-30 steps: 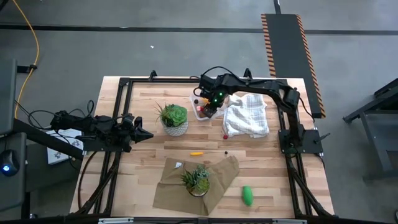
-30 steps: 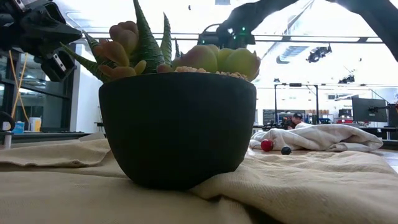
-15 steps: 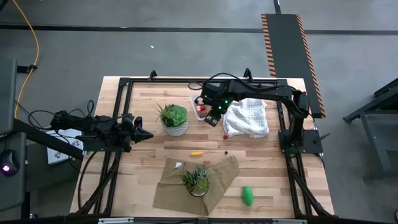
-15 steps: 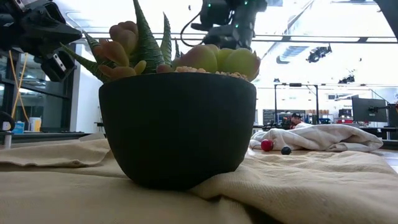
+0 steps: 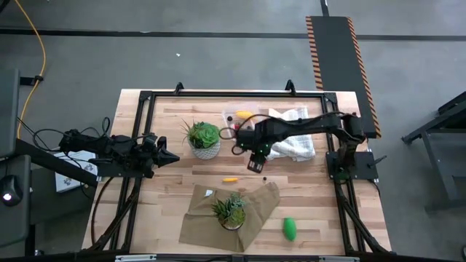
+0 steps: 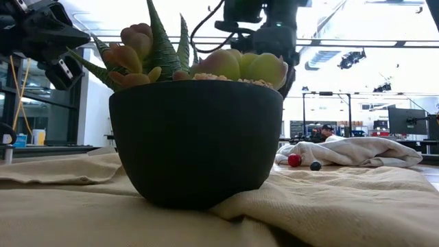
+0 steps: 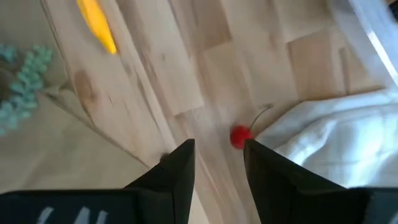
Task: Pick and placing Produce into tupperware
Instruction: Put the blueberry into the transparent bin
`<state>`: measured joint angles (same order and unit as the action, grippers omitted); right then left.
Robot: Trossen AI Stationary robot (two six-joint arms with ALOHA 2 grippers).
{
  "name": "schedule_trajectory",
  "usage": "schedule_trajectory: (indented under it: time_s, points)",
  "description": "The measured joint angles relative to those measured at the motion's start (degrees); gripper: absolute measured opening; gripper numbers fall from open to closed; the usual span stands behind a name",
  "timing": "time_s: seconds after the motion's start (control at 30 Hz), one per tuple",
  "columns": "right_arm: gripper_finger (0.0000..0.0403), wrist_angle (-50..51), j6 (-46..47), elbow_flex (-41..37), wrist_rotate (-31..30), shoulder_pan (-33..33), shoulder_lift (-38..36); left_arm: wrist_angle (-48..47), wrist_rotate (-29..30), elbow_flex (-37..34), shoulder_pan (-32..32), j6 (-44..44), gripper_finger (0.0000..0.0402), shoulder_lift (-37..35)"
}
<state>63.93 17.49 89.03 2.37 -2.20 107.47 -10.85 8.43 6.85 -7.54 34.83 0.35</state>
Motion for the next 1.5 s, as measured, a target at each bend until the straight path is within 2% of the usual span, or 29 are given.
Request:
schedule_trajectory:
  time_s: [0.23,0.33,0.57,1.13,1.5]
  points:
    - [0.0128,-5.9,1.7,-10.1,-0.2,2.0,-6.8,0.0,0.0,0.0,0.0,0.0,0.0001,0.0]
    - [0.0128,-7.3,3.1,-13.6,1.6,2.0,-9.6,0.0,0.0,0.0,0.0,0.0,0.0001,0.0]
    - [0.0128,-9.4,3.1,-18.7,4.5,3.4,-11.7,0.0,0.0,0.0,0.0,0.0,0.0001,0.0]
    - [0.0128,-13.6,-2.5,-19.6,3.8,5.4,-11.7,0.0,0.0,0.0,0.0,0.0,0.0001,0.0]
    - [0.0128,-13.4,-0.8,-19.6,5.2,5.4,-10.6,0.0,0.0,0.0,0.0,0.0,0.0001,0.0]
